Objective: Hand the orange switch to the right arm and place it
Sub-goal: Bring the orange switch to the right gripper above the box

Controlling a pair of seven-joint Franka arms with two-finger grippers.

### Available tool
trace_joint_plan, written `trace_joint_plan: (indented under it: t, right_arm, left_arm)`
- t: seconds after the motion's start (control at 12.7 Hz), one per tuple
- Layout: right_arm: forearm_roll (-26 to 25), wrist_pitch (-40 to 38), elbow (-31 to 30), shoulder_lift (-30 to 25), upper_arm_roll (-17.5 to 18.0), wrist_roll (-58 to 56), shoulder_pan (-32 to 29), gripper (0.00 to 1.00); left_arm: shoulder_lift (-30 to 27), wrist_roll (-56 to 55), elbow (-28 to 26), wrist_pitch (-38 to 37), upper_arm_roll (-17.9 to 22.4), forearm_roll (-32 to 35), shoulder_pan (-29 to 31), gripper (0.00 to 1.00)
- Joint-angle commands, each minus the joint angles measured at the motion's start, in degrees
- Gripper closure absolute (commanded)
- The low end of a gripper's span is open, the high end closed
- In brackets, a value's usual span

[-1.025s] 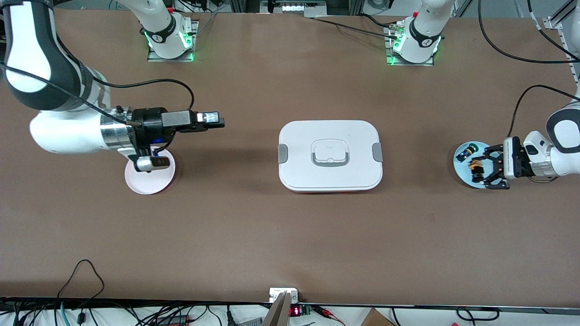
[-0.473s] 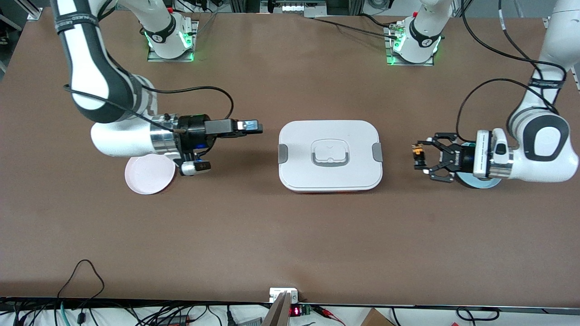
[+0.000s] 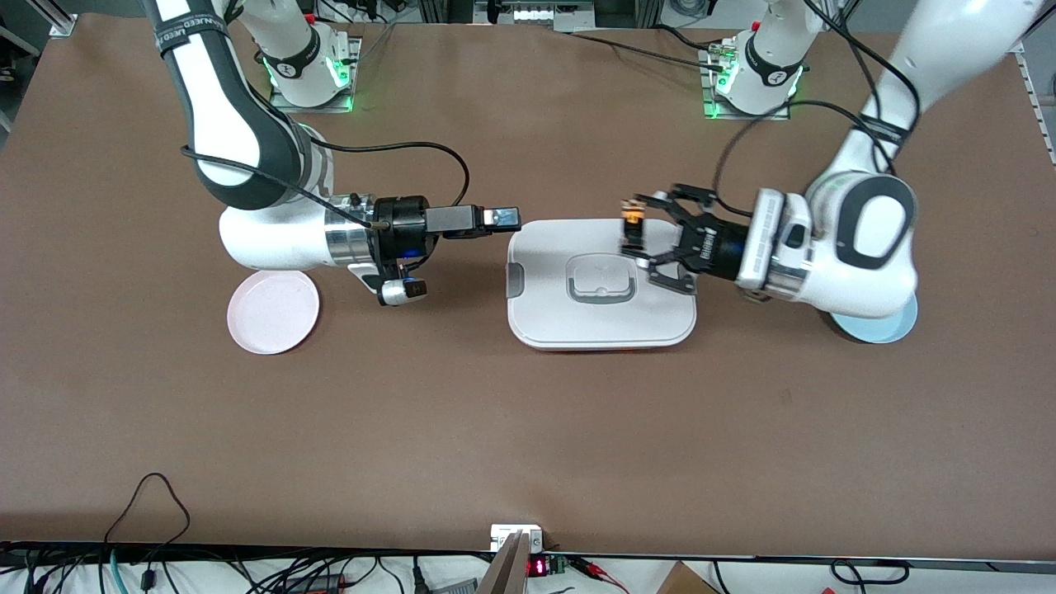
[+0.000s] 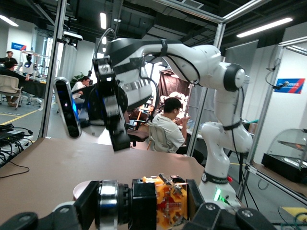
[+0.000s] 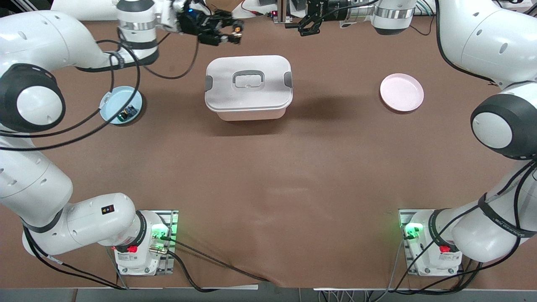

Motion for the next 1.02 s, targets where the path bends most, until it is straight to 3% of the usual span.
trace_joint_plan:
  t: [0.0, 0.39, 0.95]
  right_arm:
    - [1.4, 0.4, 0.0, 0.7, -0.4, -0.5, 0.7, 0.0]
    - [1.4, 0.4, -0.2, 1.1, -0.4, -0.9, 1.6, 0.0]
    - [1.5, -0.2, -1.1, 0.9, -0.4, -0.3, 0.6, 0.0]
  left_arm:
    - [-3.8, -4.7, -0.5, 7.4, 0.5, -6.6, -5.5, 1.0]
    - [-4.5, -9.2, 0.9, 17.7, -2.3, -11.7, -9.7, 1.0]
    - [-4.1, -9.2, 1.0, 18.0, -2.4, -12.6, -10.1, 1.0]
